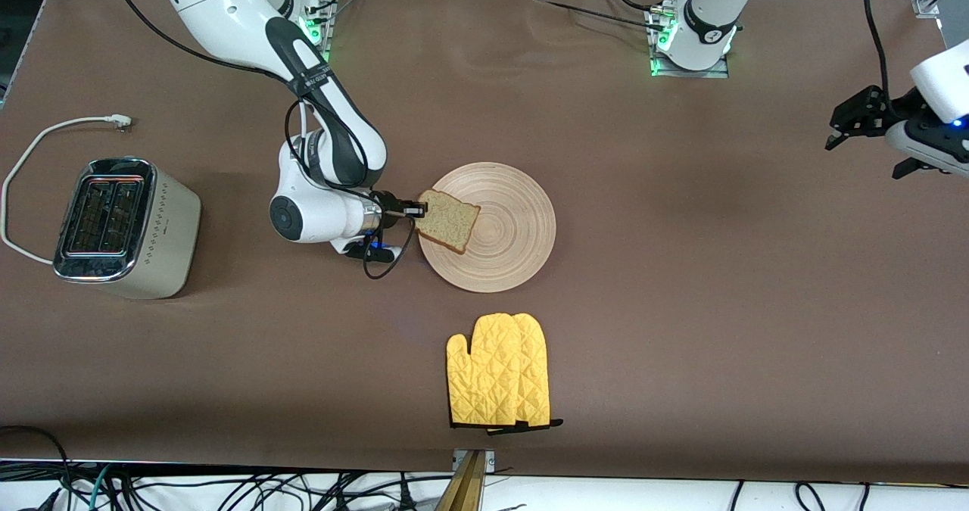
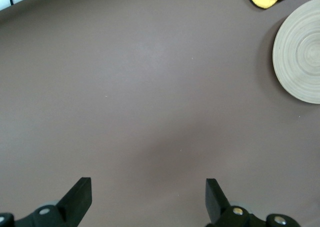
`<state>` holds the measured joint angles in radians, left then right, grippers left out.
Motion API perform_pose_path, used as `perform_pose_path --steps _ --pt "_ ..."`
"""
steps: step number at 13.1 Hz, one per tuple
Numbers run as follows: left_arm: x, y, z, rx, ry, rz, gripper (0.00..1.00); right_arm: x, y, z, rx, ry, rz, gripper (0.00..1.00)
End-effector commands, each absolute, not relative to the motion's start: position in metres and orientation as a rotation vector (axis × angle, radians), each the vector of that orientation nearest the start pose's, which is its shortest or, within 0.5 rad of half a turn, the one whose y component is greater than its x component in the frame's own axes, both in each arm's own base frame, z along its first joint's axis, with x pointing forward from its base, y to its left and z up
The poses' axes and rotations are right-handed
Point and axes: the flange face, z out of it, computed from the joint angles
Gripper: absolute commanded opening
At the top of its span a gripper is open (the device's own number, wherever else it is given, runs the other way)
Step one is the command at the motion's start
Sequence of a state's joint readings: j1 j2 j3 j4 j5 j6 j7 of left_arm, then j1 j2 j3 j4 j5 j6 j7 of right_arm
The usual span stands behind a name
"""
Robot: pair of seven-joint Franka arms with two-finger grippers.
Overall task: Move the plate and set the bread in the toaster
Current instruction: 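Lift the bread slice with the right gripper and carry it to the toaster, then lower the bread slice into a toaster slot with the right gripper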
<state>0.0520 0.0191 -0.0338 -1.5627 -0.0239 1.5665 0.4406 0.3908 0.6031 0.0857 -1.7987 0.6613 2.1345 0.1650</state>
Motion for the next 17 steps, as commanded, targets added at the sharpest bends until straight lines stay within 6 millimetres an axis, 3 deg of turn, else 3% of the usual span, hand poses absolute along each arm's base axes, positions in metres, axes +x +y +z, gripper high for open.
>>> perform_pose_path --steps 1,3,6,8,10,13,17 --pt "0.569 0.021 0.622 -3.121 0.67 0.007 1.0 0.558 0.318 0.234 -2.612 0.2 0.547 0.0" --pt "0.572 0.023 0.616 -3.125 0.663 0.021 1.0 0.575 0.313 0.27 -2.593 0.158 0.588 0.0" --pt "0.571 0.036 0.617 -3.134 0.63 0.019 1.0 0.61 0.267 0.322 -2.64 0.128 0.578 0.0" --pt "0.571 0.037 0.616 -3.135 0.625 0.021 1.0 0.633 0.229 0.371 -2.751 0.072 0.56 0.0" --pt "0.572 0.037 0.615 -3.136 0.625 0.024 1.0 0.647 0.181 0.412 -2.821 0.082 0.587 0.0" --pt "0.572 0.036 0.615 -3.134 0.627 0.024 1.0 0.65 0.103 0.437 -2.908 -0.069 0.642 0.0" --pt "0.572 0.036 0.616 -3.134 0.622 0.02 1.0 0.64 -0.044 0.463 -2.963 -0.204 0.657 0.0"
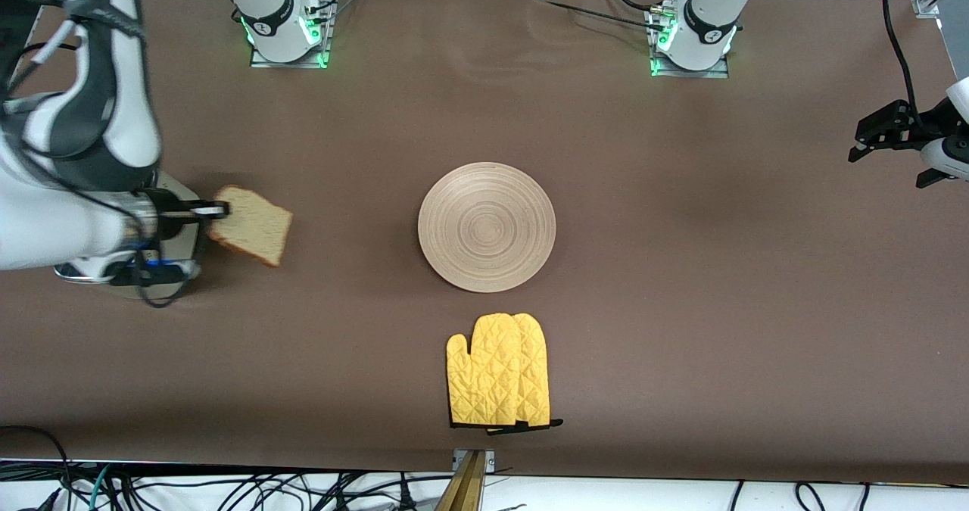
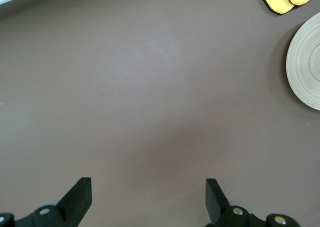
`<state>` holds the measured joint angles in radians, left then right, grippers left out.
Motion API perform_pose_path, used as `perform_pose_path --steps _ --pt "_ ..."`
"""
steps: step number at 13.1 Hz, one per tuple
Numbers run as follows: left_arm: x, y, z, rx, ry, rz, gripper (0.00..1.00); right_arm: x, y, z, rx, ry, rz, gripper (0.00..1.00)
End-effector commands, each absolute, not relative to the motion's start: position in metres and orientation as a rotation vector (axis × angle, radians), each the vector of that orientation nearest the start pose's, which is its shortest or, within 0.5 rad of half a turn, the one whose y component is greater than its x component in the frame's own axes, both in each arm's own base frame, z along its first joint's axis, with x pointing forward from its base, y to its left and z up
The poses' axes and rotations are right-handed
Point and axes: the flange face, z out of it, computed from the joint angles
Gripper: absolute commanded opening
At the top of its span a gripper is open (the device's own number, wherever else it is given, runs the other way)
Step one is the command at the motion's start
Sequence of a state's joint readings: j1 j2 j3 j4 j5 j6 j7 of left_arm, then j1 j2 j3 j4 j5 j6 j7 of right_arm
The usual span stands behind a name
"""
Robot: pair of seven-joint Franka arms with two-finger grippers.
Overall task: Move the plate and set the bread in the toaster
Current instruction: 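Lower the bread slice into a toaster slot with the right gripper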
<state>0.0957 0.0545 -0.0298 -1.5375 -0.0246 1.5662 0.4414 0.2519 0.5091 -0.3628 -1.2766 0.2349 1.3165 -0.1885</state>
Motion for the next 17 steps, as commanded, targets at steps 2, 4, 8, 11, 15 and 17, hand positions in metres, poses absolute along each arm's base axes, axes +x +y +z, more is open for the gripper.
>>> perform_pose_path --steps 2,4,8,11,15,17 --pt "0.572 0.04 0.615 -3.136 0.615 0.022 1.0 0.629 -0.092 0.471 -2.99 -0.23 0.692 0.0" --pt "0.572 0.043 0.615 -3.138 0.603 0.022 1.0 0.623 -0.117 0.477 -3.045 -0.224 0.742 0.0" --pt "0.572 0.042 0.615 -3.138 0.605 0.024 1.0 0.617 -0.15 0.479 -3.12 -0.266 0.83 0.0" --pt "0.572 0.042 0.615 -3.138 0.607 0.024 1.0 0.62 -0.168 0.476 -3.173 -0.261 0.812 0.0" --pt "0.571 0.043 0.615 -3.138 0.605 0.024 1.0 0.628 -0.176 0.46 -3.201 -0.271 0.81 0.0" --pt "0.572 0.043 0.615 -3.138 0.605 0.024 1.0 0.634 -0.176 0.45 -3.216 -0.268 0.799 0.0"
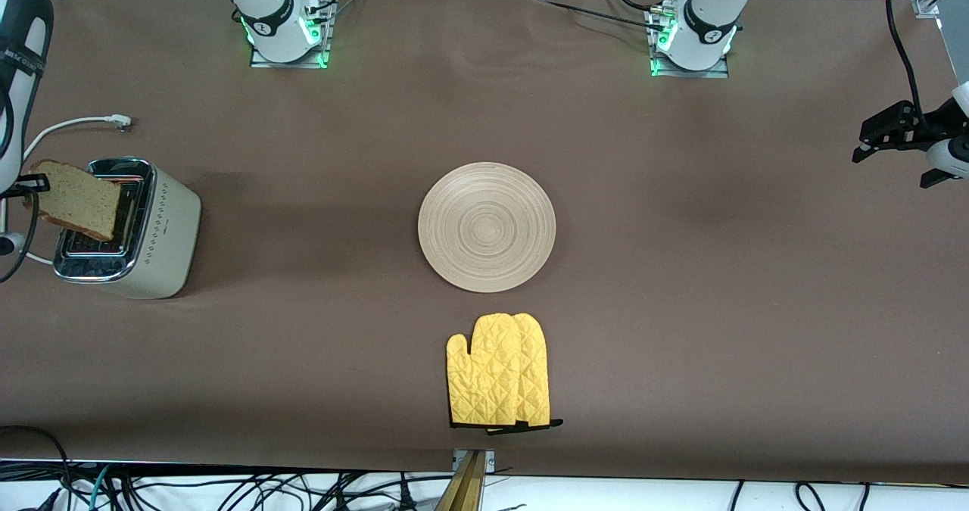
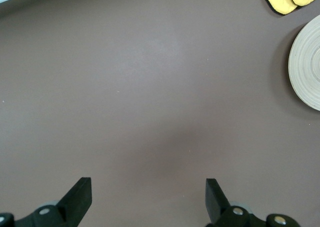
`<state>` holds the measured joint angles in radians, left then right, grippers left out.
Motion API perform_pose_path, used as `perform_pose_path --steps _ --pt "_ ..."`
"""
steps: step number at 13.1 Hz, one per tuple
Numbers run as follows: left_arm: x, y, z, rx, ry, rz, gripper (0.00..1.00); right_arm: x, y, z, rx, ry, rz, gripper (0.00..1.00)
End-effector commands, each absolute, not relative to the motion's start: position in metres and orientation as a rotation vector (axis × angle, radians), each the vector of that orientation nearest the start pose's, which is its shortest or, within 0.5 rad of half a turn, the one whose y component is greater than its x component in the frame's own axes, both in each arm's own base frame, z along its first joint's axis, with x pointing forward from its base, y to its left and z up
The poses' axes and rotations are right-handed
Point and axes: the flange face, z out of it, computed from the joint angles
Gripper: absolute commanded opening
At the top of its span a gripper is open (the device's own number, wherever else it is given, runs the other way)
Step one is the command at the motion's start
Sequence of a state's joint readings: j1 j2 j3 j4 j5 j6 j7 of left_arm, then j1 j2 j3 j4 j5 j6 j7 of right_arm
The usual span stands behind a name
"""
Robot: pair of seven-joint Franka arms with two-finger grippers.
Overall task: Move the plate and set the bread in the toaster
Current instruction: 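Lower the bread slice into a toaster slot with the right gripper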
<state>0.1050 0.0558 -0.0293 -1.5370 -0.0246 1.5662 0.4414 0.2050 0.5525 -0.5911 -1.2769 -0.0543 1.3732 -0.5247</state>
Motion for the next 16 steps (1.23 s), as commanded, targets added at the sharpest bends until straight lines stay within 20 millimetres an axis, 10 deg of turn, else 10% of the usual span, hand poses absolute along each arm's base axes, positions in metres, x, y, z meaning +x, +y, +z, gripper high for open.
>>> perform_pose_path --steps 1,11,16 --pt "0.572 0.042 0.615 -3.139 0.608 0.023 1.0 0.636 -0.171 0.443 -3.21 -0.269 0.807 0.0" --pt "0.571 0.044 0.615 -3.14 0.601 0.023 1.0 0.652 -0.151 0.395 -3.142 -0.173 0.756 0.03" --pt "0.571 0.045 0.614 -3.141 0.598 0.026 1.0 0.657 -0.143 0.38 -3.12 -0.148 0.742 0.83"
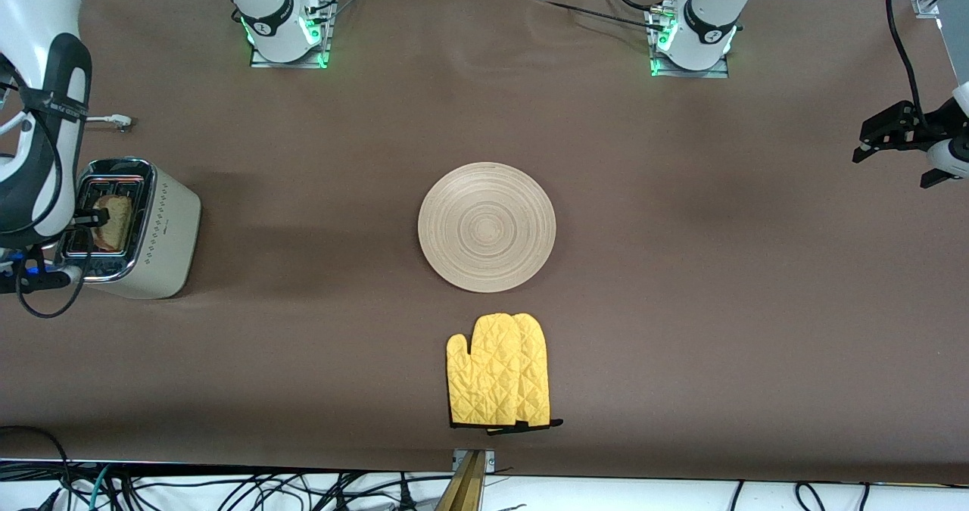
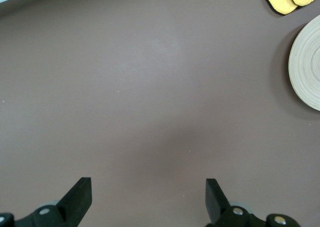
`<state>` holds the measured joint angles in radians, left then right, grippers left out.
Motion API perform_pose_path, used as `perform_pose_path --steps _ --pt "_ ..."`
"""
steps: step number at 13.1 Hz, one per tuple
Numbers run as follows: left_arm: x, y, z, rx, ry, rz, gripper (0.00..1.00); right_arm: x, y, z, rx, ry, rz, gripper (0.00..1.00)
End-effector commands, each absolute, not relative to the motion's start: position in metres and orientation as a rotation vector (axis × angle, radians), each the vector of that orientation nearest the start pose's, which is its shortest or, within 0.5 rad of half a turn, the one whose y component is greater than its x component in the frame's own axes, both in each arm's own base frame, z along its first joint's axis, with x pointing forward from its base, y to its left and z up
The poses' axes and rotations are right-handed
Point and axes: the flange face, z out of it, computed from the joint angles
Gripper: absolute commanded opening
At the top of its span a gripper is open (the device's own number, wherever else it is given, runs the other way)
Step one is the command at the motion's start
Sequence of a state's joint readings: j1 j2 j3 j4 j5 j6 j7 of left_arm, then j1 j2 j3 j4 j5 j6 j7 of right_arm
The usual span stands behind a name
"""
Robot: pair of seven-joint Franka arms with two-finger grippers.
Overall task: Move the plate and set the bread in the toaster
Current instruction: 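Open the right gripper to release the bread in the slot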
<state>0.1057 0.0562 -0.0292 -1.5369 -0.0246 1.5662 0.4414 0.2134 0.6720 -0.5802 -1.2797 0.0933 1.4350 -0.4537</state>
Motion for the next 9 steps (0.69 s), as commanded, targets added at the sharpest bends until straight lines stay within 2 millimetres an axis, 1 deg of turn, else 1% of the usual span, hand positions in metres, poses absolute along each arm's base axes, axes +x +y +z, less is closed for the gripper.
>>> perform_pose_path --steps 1,2,3,5,6,8,9 --pt "0.571 0.045 0.614 -3.142 0.598 0.028 1.0 0.658 -0.143 0.385 -3.122 -0.157 0.728 1.0" --pt "0.571 0.046 0.614 -3.145 0.597 0.027 1.0 0.659 -0.142 0.391 -3.126 -0.164 0.712 1.0" --pt "0.571 0.044 0.614 -3.145 0.599 0.027 1.0 0.661 -0.137 0.404 -3.134 -0.174 0.688 1.0" --pt "0.571 0.043 0.614 -3.145 0.599 0.027 1.0 0.665 -0.124 0.438 -3.141 -0.207 0.589 1.0" --pt "0.571 0.043 0.614 -3.145 0.599 0.027 1.0 0.667 -0.121 0.445 -3.13 -0.207 0.56 1.0" --pt "0.571 0.043 0.614 -3.145 0.597 0.027 1.0 0.67 -0.112 0.466 -3.106 -0.223 0.469 1.0" --pt "0.571 0.044 0.614 -3.144 0.596 0.027 1.0 0.673 -0.103 0.471 -3.103 -0.243 0.444 1.0"
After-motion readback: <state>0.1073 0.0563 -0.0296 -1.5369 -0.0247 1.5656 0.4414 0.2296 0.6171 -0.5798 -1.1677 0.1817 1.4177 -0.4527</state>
